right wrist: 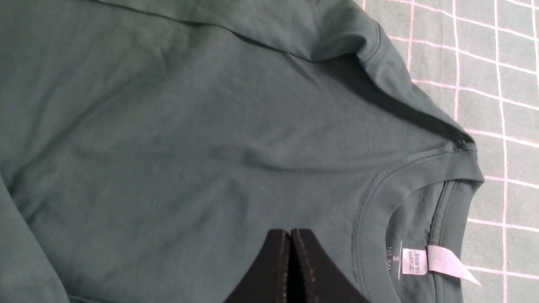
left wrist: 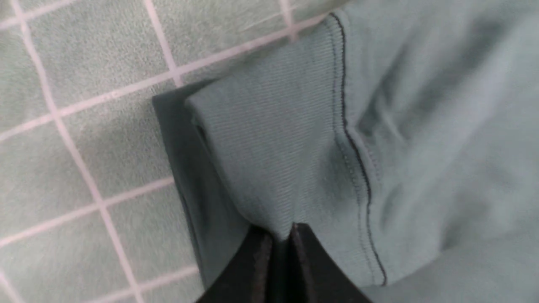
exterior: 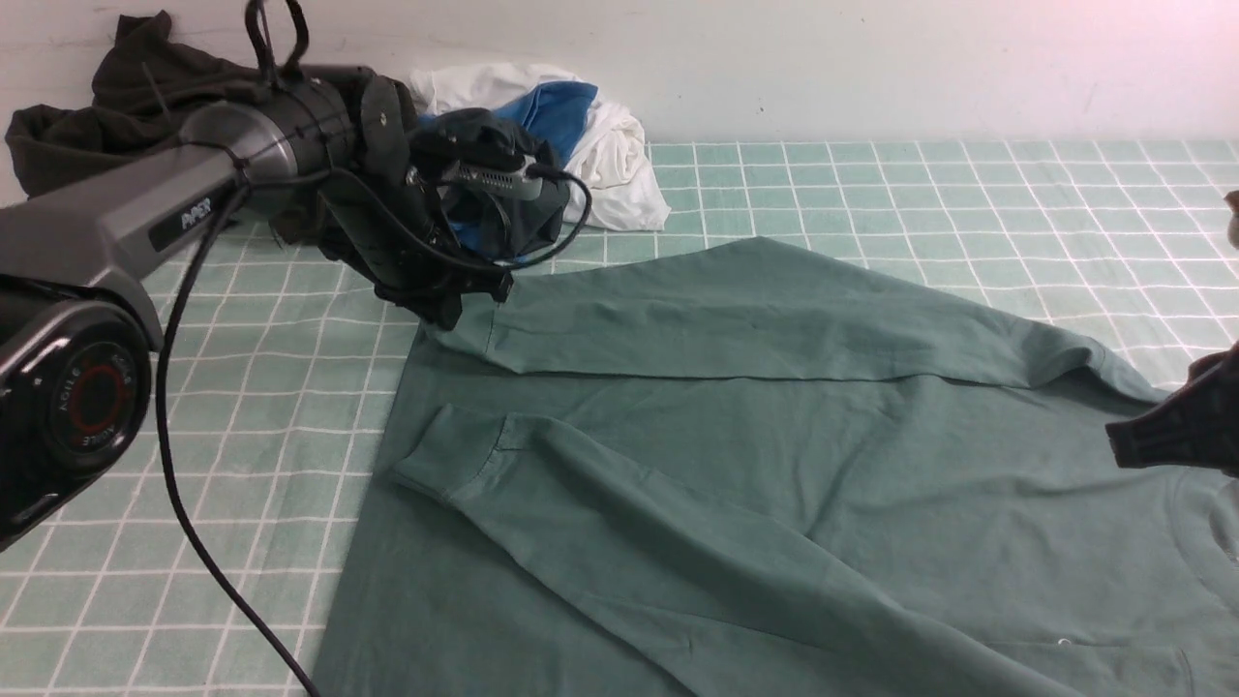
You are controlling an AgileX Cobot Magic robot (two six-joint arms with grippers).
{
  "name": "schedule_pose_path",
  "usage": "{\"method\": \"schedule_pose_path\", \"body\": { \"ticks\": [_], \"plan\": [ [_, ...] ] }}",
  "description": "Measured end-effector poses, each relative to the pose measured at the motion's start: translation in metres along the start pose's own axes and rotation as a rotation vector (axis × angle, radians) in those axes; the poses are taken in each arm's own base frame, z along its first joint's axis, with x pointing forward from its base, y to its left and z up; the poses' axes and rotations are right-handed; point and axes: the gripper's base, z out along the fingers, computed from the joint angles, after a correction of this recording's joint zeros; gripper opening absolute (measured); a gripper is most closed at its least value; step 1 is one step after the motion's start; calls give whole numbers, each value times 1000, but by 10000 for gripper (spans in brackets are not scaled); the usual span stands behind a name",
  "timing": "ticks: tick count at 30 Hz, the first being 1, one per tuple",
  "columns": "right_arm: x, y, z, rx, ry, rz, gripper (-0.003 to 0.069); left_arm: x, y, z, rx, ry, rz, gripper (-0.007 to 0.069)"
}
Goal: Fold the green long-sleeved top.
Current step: Use the left arm to drag and drop the cuff onto the cuff closest to the left arm, then use both arms simultaneously to clamp the lower edge of the clothing fabric
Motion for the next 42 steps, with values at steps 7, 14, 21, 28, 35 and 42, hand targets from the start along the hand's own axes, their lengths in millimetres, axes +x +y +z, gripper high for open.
{"method": "schedule_pose_path", "body": {
  "ticks": [7, 14, 21, 28, 35, 42],
  "plan": [
    [0, 0, 0, 1, -1, -5, -14, 10, -12, -102, 105, -40, -63, 20],
    [6, 1, -7, -36, 43, -54, -14, 104, -34, -132, 182, 74, -144, 20],
    [8, -2, -32, -91, -32, 2, -14, 192, -50, -106, 167, 140, -154, 86],
    [19, 0, -56, -195, -32, -5, -14, 216, -56, -105, 213, 271, -1, 353],
    [38, 12, -83, -425, 24, -90, -14, 250, -113, -107, 294, 417, 498, 393],
    [46, 20, -93, -547, 41, -158, -14, 308, -142, -81, 239, 507, 899, 385]
  ]
}}
